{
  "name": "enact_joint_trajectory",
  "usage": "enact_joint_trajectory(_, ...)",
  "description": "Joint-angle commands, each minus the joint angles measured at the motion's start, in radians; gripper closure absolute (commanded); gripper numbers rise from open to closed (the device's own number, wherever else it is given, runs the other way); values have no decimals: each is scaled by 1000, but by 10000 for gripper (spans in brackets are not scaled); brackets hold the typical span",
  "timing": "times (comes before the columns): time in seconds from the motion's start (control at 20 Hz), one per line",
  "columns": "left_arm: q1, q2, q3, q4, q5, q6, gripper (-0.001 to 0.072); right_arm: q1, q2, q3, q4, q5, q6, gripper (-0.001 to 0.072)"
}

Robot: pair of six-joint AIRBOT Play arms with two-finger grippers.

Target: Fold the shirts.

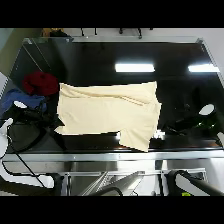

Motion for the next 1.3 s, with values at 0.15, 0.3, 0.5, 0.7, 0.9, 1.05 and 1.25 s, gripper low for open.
enact_joint_trajectory(0.15,-1,2,2,-18,-19,0,697,2,-11,-151,193,-89,-48,343)
enact_joint_trajectory(0.3,-1,2,2,-18,-19,0,697,3,-11,-222,240,-176,-50,274)
enact_joint_trajectory(0.5,-1,2,2,-19,-21,-1,697,63,-42,-254,266,-275,-56,276)
enact_joint_trajectory(0.7,-1,2,2,-19,-25,-2,697,186,-87,-253,384,-340,-133,378)
enact_joint_trajectory(0.9,8,5,2,-15,-35,-55,697,172,-37,-208,358,-253,-165,690)
enact_joint_trajectory(1.05,29,11,2,68,-54,-138,697,83,48,-180,143,-137,-46,690)
enact_joint_trajectory(1.25,29,80,2,266,-88,-231,698,-90,189,-180,-14,-9,-11,691)
